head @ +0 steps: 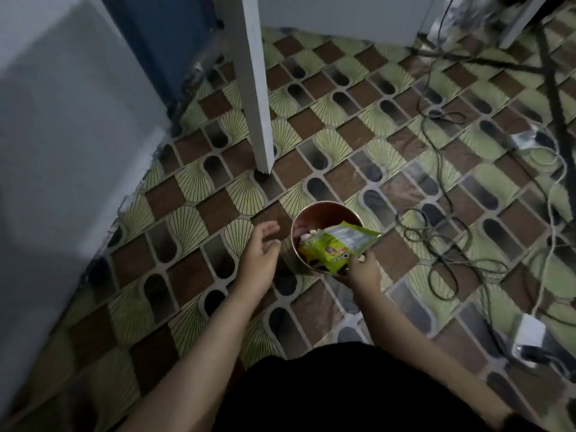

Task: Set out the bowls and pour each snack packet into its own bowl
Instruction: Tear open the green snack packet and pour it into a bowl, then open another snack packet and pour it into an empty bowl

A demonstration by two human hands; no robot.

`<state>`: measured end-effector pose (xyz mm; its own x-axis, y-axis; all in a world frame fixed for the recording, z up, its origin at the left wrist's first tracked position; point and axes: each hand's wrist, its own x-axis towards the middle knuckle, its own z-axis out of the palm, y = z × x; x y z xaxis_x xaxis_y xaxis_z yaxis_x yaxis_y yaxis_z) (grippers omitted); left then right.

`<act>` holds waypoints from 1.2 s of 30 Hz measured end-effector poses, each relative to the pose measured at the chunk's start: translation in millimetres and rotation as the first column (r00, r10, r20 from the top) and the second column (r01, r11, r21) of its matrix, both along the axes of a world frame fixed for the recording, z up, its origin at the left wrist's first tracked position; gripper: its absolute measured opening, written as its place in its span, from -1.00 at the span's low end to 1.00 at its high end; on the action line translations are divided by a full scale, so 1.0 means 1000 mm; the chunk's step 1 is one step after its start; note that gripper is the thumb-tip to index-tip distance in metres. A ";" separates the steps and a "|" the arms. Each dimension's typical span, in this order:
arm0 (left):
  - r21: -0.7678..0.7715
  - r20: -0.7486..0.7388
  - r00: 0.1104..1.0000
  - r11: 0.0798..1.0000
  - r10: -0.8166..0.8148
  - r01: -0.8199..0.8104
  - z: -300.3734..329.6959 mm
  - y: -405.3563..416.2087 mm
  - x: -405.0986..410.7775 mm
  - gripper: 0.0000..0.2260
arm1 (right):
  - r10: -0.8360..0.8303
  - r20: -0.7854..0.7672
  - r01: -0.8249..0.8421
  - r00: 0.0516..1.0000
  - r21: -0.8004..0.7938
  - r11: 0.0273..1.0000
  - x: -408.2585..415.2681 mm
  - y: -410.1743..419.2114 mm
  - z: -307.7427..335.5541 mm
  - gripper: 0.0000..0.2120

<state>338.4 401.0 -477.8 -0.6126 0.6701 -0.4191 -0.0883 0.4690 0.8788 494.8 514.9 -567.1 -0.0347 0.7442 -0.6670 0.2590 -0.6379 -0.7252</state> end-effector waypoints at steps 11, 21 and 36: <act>0.069 -0.013 0.999 0.997 -0.036 0.037 0.053 0.004 0.007 -0.64 | 0.173 -0.105 -0.148 0.979 0.211 0.966 -0.041 -0.013 0.088 -0.71; 0.396 -0.393 0.915 0.915 0.091 0.079 0.376 -0.061 0.040 -0.71 | 0.423 -0.462 -0.006 0.779 0.669 0.743 -0.037 -0.077 0.455 -0.87; 0.587 -0.507 0.382 0.634 0.772 -0.503 0.576 -0.356 -0.040 -0.74 | 0.954 -0.285 -0.233 0.088 0.926 0.298 -0.196 -0.322 0.682 -0.82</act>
